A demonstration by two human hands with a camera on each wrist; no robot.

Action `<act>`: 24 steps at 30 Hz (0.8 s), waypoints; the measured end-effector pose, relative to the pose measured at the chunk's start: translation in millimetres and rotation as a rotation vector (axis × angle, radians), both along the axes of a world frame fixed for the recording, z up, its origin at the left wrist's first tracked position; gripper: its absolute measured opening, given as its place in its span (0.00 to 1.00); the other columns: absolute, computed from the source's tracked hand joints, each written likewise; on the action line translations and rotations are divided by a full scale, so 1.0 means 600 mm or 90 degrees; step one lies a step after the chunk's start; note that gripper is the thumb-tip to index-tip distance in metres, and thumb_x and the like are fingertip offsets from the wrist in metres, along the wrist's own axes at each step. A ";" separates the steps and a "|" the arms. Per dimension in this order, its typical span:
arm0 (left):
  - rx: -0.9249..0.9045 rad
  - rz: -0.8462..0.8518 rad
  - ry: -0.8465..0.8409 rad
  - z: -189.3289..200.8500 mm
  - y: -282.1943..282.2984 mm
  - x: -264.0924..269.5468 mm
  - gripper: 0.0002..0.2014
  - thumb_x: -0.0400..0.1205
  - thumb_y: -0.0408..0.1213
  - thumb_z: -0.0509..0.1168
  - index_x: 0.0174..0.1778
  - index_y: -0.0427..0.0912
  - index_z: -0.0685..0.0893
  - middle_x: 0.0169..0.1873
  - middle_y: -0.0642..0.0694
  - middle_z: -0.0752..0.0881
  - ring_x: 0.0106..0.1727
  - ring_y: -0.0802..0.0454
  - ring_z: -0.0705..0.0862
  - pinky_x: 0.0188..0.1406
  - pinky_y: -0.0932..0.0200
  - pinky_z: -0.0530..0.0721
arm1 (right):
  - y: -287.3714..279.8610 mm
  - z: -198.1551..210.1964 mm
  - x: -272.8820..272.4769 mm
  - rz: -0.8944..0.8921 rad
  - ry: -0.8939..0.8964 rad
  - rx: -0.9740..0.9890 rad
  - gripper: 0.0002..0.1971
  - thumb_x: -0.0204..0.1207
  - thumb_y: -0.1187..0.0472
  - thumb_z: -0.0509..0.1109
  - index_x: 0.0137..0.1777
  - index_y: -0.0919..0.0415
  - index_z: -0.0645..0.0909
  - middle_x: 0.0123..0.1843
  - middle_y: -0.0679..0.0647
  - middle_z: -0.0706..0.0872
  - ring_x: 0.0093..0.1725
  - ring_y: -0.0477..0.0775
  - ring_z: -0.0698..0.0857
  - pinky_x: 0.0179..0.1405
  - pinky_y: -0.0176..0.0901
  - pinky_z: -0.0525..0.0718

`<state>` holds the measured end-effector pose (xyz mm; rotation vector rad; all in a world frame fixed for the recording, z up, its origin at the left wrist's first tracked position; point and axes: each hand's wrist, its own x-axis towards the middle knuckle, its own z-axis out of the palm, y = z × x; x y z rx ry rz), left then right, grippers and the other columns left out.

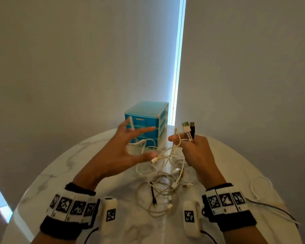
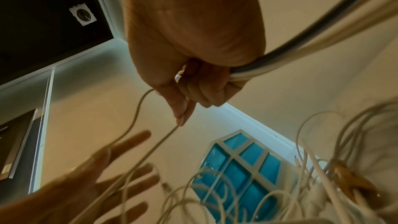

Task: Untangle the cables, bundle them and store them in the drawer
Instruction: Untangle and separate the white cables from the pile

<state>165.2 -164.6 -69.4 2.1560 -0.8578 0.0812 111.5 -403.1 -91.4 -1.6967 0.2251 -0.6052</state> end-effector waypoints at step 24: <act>-0.773 0.023 0.176 -0.001 -0.010 0.033 0.21 0.76 0.34 0.78 0.67 0.44 0.88 0.50 0.47 0.96 0.55 0.52 0.93 0.61 0.59 0.89 | 0.028 -0.029 0.003 0.239 0.214 -0.117 0.23 0.79 0.42 0.81 0.54 0.65 0.90 0.24 0.45 0.75 0.22 0.45 0.71 0.23 0.37 0.71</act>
